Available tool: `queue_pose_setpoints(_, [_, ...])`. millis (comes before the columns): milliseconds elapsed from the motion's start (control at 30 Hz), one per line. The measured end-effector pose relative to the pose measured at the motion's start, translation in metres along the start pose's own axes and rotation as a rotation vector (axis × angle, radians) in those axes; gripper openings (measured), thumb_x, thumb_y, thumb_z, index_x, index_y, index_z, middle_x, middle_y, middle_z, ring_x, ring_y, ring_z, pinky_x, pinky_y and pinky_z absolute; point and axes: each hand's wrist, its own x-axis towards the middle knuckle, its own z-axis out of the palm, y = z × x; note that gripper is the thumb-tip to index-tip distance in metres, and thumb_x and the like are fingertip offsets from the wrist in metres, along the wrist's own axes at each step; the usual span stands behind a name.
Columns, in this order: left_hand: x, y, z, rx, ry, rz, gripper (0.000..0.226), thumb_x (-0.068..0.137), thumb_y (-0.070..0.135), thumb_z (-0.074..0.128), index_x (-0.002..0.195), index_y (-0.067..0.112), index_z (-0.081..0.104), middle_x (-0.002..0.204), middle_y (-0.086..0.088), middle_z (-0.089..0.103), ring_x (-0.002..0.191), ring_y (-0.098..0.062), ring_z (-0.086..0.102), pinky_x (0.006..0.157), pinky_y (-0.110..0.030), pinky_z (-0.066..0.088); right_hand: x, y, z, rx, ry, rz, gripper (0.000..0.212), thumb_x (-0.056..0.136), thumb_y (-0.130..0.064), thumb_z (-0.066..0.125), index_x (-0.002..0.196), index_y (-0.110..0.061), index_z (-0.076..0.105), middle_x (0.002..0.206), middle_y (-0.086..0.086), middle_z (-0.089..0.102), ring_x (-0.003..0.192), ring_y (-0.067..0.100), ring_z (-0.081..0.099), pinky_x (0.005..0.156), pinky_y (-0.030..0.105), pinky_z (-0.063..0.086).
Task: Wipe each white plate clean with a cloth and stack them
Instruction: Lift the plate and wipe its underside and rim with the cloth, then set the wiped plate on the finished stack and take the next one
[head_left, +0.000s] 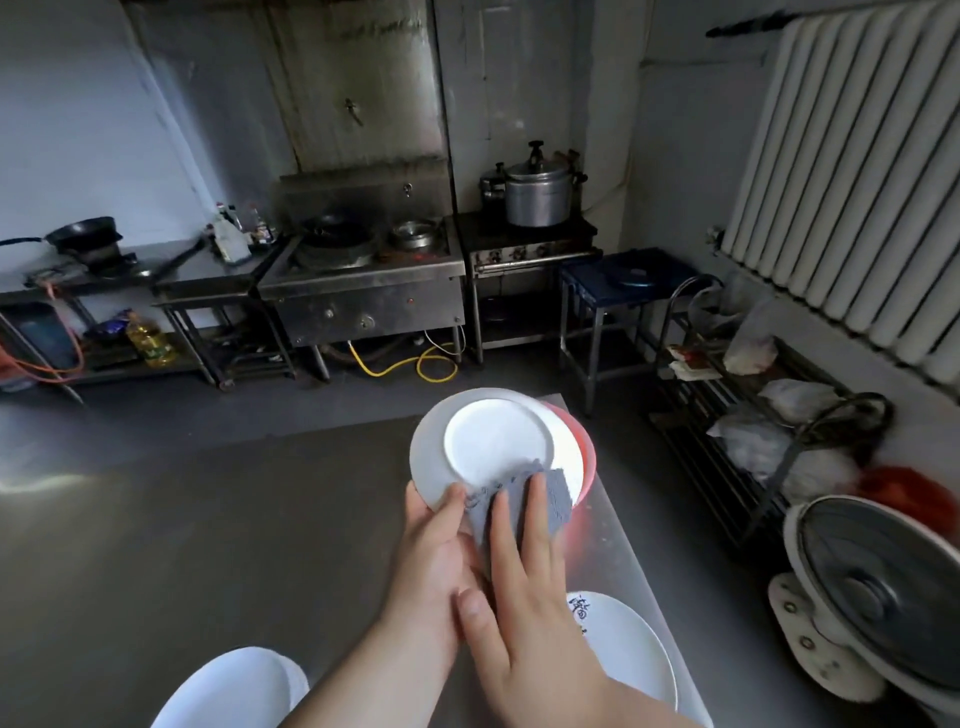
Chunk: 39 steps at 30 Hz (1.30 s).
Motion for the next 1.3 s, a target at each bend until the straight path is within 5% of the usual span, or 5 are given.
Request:
queue_pose_setpoints(267, [-0.008,-0.018,-0.019,0.12,-0.27,-0.134,0.049,0.1,0.016,0.056,0.148,0.029,0.054,0.151,-0.011,0.058,0.135,-0.037,0.059,0.092,-0.058,0.057,0.061,0.065,-0.093,0.086,0.072,0.393,0.034,0.106,-0.059,0.029,0.131,-0.056,0.051,0.117,-0.031,0.066,0.114,-0.005,0.06,0.096,0.027,0.048])
queue_pose_setpoints(600, [-0.01,-0.041,-0.053,0.354,-0.303,-0.478,0.057,0.094,0.023,0.064,0.148,0.036,0.056,0.146,-0.015,0.061,0.117,-0.037,0.067,0.071,-0.047,0.059,0.007,0.131,-0.155,0.01,-0.41,0.752,0.066,0.096,-0.077,0.042,0.06,-0.025,0.059,0.052,-0.007,0.062,0.047,0.016,0.056,0.05,0.029,0.049])
queue_pose_setpoints(933, [-0.011,-0.098,-0.036,0.557,0.012,-0.468,0.075,0.1,0.072,0.033,0.156,0.024,0.043,0.143,0.005,0.061,0.137,-0.007,0.054,0.124,-0.04,0.029,-0.015,0.184,-0.145,0.333,-0.539,1.023,0.108,0.087,-0.093,0.014,0.086,-0.009,0.081,0.087,0.017,0.079,0.061,0.031,0.065,0.053,0.028,0.05])
queue_pose_setpoints(1133, [-0.012,-0.112,-0.056,1.048,0.034,-0.511,0.029,0.111,0.038,0.045,0.13,0.023,0.061,0.128,0.001,0.072,0.105,-0.014,0.071,0.096,-0.04,0.06,-0.03,0.197,-0.127,0.135,-0.447,0.773,0.017,0.094,-0.038,0.051,0.1,-0.023,0.053,0.087,0.006,0.074,0.049,0.028,0.065,0.052,0.041,0.056])
queue_pose_setpoints(1300, [-0.01,-0.13,-0.077,1.649,-0.021,-0.459,0.017,0.105,0.032,0.043,0.119,0.023,0.048,0.11,0.001,0.061,0.085,-0.013,0.06,0.067,-0.029,0.05,-0.051,0.21,-0.106,-0.082,-0.533,0.682,0.014,0.098,-0.027,0.045,0.106,-0.038,0.05,0.089,-0.024,0.069,0.052,0.007,0.064,0.052,0.026,0.054])
